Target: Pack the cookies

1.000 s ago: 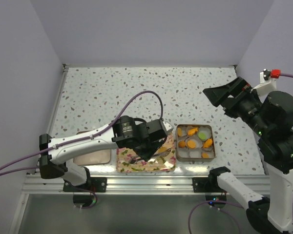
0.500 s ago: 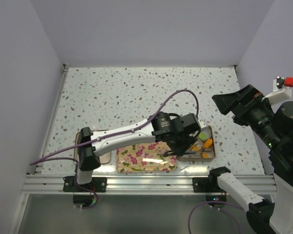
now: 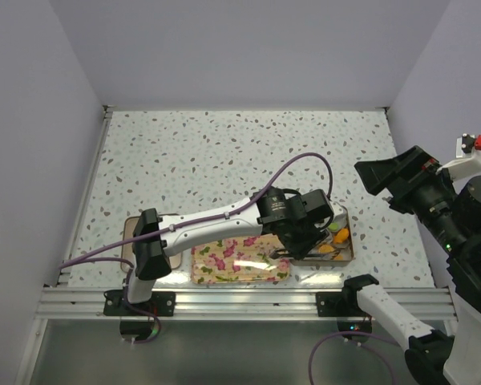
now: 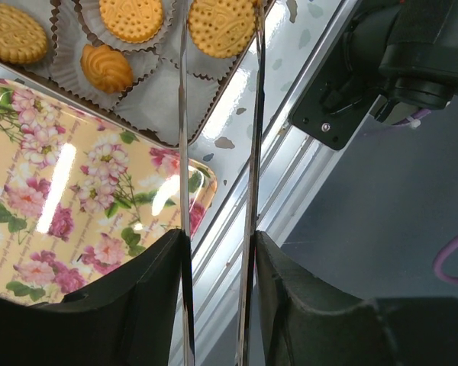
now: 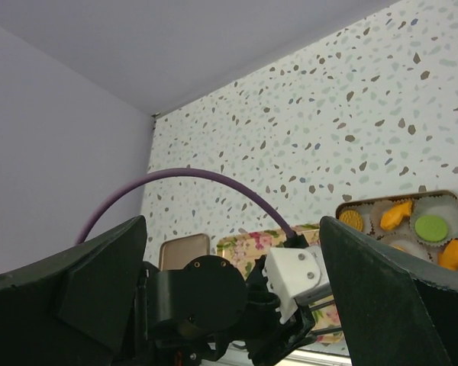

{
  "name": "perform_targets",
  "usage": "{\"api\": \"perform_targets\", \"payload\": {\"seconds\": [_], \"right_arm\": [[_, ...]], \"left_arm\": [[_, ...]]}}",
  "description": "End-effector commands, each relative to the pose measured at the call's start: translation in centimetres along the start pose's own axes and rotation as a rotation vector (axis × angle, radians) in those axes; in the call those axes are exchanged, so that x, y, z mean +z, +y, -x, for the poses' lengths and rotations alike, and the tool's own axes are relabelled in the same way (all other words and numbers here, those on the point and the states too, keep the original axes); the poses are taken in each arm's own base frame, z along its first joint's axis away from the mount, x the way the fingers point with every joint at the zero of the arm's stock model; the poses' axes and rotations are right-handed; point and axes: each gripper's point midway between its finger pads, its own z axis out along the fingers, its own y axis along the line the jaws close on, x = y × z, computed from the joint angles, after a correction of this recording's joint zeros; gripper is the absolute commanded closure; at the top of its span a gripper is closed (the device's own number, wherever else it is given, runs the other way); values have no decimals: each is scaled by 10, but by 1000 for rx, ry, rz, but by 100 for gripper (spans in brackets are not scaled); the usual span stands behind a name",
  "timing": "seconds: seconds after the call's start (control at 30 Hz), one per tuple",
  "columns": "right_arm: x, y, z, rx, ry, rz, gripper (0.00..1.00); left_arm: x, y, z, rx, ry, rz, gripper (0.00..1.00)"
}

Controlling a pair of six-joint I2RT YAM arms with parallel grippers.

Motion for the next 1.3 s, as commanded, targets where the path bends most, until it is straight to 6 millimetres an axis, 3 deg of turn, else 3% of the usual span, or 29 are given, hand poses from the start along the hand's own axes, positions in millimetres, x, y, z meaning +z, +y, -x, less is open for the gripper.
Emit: {"api": "perform_targets", "payload": {"seconds": [0.0,0.5,0.73,0.83,0.9,0.93,1.0,1.13,1.27], "right_arm": [[-4,-2,3,-10,-14,-13,1],[2,-1,-1,36,-7,-2,1],[3,-4,-4,55,-12,-12,1],[4,-7,-5,62,-14,-19,1],[3,-8,-4,70,-20,-23,1],[4,-9,-5,68,-19,-31,1],[2,-10,-3,75,-30,-35,1],[-1,-13,-3,81,-39,-48,1],[-8,-16,-5,97,-40,-55,1]], "left_arm": [[-6,-5,12,31,-56,-29,54],[-23,20,13,18,-92,15,46],[-79,58,43,-52,-233,17,48],[-110,93,53,-82,-301,50,48],[-117,109,54,-77,-313,77,48],[-122,127,51,-105,-321,101,48],[-121,147,52,-129,-340,136,48],[-101,207,44,-248,-337,284,48],[-94,256,57,-353,-419,387,47]]}}
